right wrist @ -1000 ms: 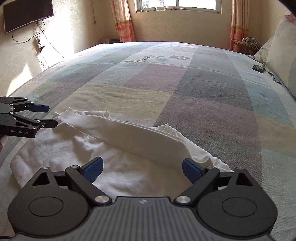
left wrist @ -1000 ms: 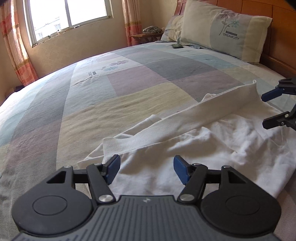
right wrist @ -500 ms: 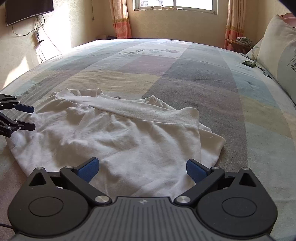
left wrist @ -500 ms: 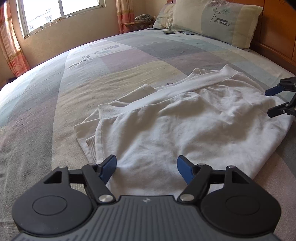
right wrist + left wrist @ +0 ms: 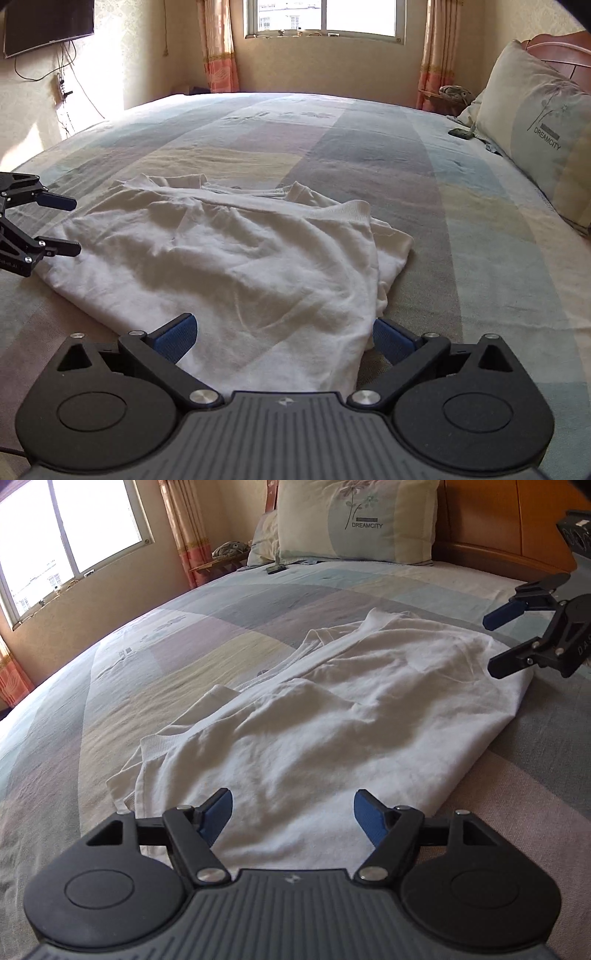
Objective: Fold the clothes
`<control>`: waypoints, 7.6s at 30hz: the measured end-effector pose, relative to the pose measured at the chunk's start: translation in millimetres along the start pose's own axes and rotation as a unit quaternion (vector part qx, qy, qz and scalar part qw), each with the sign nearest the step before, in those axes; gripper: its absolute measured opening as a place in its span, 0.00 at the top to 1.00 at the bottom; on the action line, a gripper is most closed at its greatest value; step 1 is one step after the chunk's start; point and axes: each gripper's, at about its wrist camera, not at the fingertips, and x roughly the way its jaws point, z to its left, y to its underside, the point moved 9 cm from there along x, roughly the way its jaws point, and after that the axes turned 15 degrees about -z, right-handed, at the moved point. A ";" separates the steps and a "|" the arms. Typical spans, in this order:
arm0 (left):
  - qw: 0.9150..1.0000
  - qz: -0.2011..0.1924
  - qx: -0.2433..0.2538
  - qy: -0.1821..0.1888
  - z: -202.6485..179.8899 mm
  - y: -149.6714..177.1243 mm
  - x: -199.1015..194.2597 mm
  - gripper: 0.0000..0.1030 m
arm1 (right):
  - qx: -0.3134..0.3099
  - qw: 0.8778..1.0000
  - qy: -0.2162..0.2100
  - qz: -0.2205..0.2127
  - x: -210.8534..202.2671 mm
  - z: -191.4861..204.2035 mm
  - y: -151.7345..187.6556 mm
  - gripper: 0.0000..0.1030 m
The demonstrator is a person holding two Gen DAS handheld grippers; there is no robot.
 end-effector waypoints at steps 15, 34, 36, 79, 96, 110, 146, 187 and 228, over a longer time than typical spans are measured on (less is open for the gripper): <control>0.994 -0.018 -0.104 -0.019 11.6 -6.9 -22.2 0.25 | -0.007 1.000 -0.003 0.026 17.5 40.0 4.9 0.00; 0.980 0.011 -0.196 -0.033 21.9 47.3 -40.4 0.16 | 0.031 0.990 0.116 0.074 19.0 66.9 48.4 0.00; 0.981 0.005 -0.195 -0.019 20.3 46.0 -43.3 0.16 | 0.031 0.989 0.126 0.072 21.0 68.1 48.5 0.00; 0.969 0.043 -0.213 -0.117 11.2 2.8 -59.7 0.09 | 0.004 0.988 0.062 0.139 23.7 59.6 26.9 0.00; 0.940 0.070 -0.255 -0.216 -14.7 -18.3 -89.9 0.09 | 0.060 0.990 -0.047 0.116 80.9 4.3 -20.9 0.00; 0.960 0.003 -0.265 -0.094 62.1 -39.6 8.6 0.09 | 0.074 0.992 -0.012 0.096 87.0 1.8 -2.3 0.00; 0.941 -0.013 -0.327 -0.082 106.8 -19.1 89.3 0.04 | 0.103 0.993 -0.016 0.052 151.0 -40.3 -28.6 0.00; 0.950 0.027 -0.311 0.008 86.3 -48.3 192.6 0.02 | 0.012 0.999 0.014 0.043 156.1 -25.0 -20.2 0.00; 0.956 0.081 -0.277 -0.061 10.3 15.6 15.2 0.01 | -0.026 0.994 -0.016 0.103 67.8 15.8 -11.7 0.00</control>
